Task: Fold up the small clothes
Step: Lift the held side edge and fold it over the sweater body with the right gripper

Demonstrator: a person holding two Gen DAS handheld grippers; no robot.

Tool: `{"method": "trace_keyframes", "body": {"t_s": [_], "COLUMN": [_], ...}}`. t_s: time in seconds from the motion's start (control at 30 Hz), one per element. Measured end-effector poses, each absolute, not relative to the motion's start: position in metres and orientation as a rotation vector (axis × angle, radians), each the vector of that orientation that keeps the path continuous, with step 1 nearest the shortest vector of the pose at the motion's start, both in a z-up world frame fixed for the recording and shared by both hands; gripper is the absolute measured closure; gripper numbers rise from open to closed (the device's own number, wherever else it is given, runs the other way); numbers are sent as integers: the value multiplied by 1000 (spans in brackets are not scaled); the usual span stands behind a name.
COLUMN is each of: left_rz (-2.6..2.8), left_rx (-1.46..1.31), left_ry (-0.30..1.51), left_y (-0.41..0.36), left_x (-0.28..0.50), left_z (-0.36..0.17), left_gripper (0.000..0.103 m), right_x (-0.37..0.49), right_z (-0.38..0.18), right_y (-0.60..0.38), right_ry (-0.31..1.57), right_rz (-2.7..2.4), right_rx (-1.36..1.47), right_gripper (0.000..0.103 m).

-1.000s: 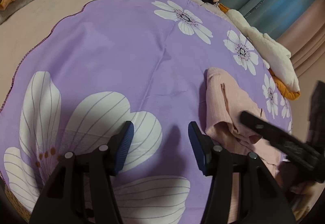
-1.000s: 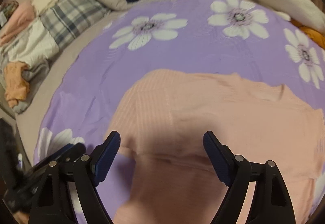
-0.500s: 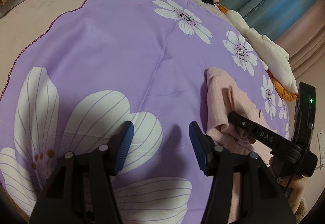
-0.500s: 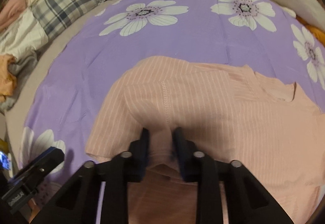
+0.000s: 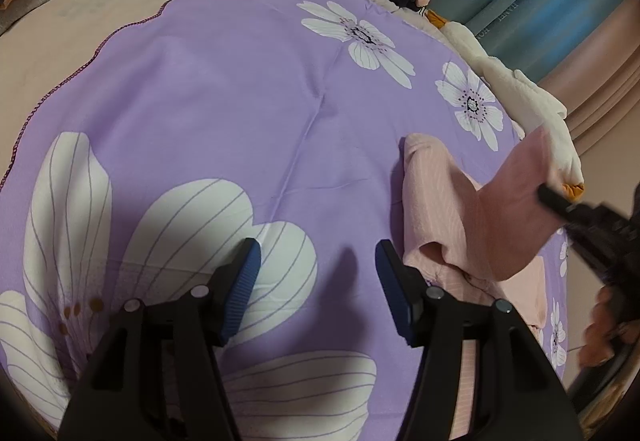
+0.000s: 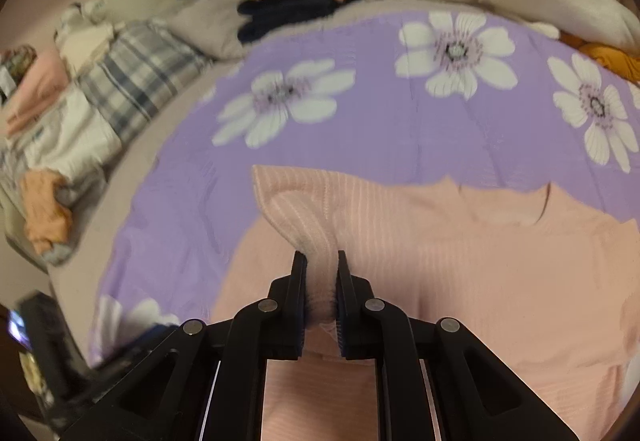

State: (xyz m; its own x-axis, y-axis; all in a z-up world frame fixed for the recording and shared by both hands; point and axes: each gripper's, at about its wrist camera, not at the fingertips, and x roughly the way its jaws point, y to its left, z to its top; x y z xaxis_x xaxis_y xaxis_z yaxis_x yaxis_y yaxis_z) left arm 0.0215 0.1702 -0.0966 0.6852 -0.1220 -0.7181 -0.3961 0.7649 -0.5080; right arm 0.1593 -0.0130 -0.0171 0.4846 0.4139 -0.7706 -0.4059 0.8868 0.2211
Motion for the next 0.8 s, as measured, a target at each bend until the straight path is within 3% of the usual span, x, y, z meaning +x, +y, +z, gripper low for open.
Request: {"method": "trace_keyframes", "body": {"t_s": [0.4,0.8], "left_rz": [132,75], "left_rx": [-739,-663], "left_ry": [805,793], "left_y": [172,160], "left_x": [22,58], "left_z": [-83,-51], "left_gripper": [45,45], "right_x": [162,163], "right_z": [59,85], "right_y": [-36,-81], "right_ry": [774,692], "right_rz": [553,507], "right_rx": [112,197], "right_gripper": [90,90]}}
